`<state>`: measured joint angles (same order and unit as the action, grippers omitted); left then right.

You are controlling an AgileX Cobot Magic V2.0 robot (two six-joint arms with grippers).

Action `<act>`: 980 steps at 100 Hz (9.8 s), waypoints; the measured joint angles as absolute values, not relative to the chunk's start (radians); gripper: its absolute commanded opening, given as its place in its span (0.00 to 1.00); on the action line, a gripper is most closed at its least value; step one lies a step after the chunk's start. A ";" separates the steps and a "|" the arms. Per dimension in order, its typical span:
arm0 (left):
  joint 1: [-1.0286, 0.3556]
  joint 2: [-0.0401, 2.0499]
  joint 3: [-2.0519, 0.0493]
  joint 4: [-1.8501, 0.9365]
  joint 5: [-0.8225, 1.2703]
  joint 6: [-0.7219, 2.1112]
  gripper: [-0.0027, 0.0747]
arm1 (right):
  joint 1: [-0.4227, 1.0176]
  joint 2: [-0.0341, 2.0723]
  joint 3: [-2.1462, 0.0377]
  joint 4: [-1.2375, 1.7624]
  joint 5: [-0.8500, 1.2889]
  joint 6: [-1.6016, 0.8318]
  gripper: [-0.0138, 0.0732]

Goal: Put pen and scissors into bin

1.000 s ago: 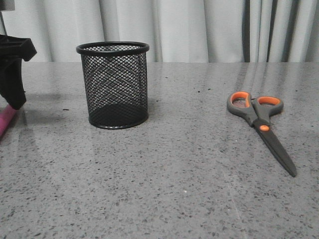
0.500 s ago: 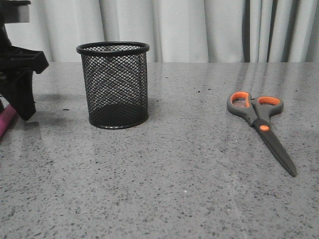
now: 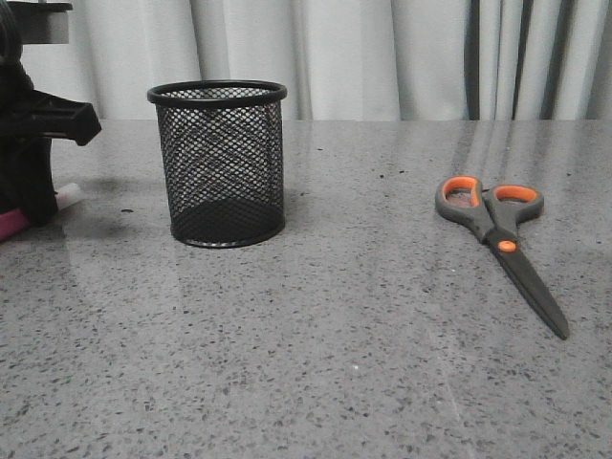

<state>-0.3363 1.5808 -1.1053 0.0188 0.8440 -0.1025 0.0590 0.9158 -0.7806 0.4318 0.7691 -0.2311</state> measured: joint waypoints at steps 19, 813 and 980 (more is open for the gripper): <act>-0.339 1.500 -1.087 0.034 0.812 -0.103 0.01 | 0.059 0.916 -0.781 0.432 0.769 -0.232 0.66; -0.401 1.169 -1.081 -0.182 0.366 0.031 0.40 | 0.659 1.556 -0.741 -0.218 -0.779 0.281 0.24; -0.401 0.096 -0.218 -0.167 0.023 0.031 0.01 | 0.477 0.070 -0.146 -0.349 0.042 0.248 0.08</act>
<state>-0.4007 0.0955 -0.2184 -0.1669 0.0229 0.0307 0.4775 0.0703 -0.1456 -0.3487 0.0419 0.2476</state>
